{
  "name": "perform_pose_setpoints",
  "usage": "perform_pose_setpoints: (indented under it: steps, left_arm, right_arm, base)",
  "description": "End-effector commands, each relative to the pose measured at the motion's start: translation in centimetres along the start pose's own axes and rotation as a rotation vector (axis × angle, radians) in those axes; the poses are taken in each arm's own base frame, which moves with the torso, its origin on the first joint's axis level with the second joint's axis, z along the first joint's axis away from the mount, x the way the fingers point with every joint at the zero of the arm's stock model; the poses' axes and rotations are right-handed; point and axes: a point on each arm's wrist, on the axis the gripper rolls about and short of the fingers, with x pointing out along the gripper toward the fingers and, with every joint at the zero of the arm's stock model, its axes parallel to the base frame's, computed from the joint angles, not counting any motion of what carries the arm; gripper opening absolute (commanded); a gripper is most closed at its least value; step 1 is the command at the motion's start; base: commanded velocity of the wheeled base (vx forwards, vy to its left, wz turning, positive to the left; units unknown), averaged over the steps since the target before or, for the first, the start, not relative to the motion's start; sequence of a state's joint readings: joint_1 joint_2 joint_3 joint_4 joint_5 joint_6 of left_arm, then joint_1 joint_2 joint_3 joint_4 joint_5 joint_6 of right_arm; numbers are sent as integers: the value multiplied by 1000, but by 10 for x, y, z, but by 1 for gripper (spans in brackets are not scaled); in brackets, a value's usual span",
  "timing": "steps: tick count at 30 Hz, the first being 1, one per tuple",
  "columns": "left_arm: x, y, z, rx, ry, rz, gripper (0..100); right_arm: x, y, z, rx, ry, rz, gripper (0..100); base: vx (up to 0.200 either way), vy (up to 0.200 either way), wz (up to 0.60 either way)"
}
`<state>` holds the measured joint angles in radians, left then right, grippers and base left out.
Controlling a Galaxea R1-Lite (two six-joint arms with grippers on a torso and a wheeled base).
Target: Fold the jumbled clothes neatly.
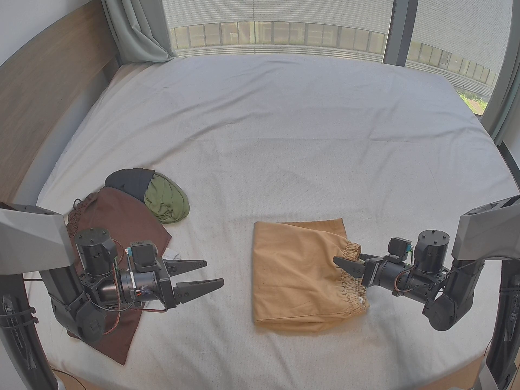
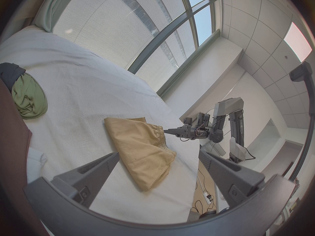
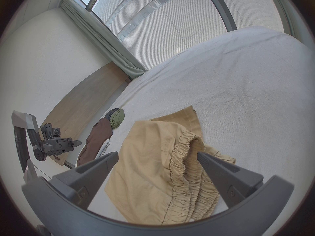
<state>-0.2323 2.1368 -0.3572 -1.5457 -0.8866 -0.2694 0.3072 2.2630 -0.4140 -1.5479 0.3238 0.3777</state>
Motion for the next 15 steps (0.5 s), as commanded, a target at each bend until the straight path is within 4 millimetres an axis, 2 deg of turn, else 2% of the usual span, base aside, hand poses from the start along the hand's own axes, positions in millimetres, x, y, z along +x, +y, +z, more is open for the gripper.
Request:
perform_pose_setpoints:
  steps: [1, 13, 14, 15]
  left_arm:
    - [0, -1, 0, 2, 0, -4, 100]
    - [2, -5, 0, 6, 4, -14, 100]
    - [2, -5, 0, 4, 4, -14, 100]
    - [2, -5, 0, 6, 4, -14, 100]
  right_arm:
    - [8, -4, -8, 6, 18, -3, 100]
    - [15, -2, -9, 5, 18, 13, 100]
    - [15, -2, -9, 4, 17, 15, 0]
    - [17, -1, -9, 2, 14, 18, 0]
  base:
    - [0, 0, 0]
    - [0, 0, 0]
    - [0, 0, 0]
    - [0, 0, 0]
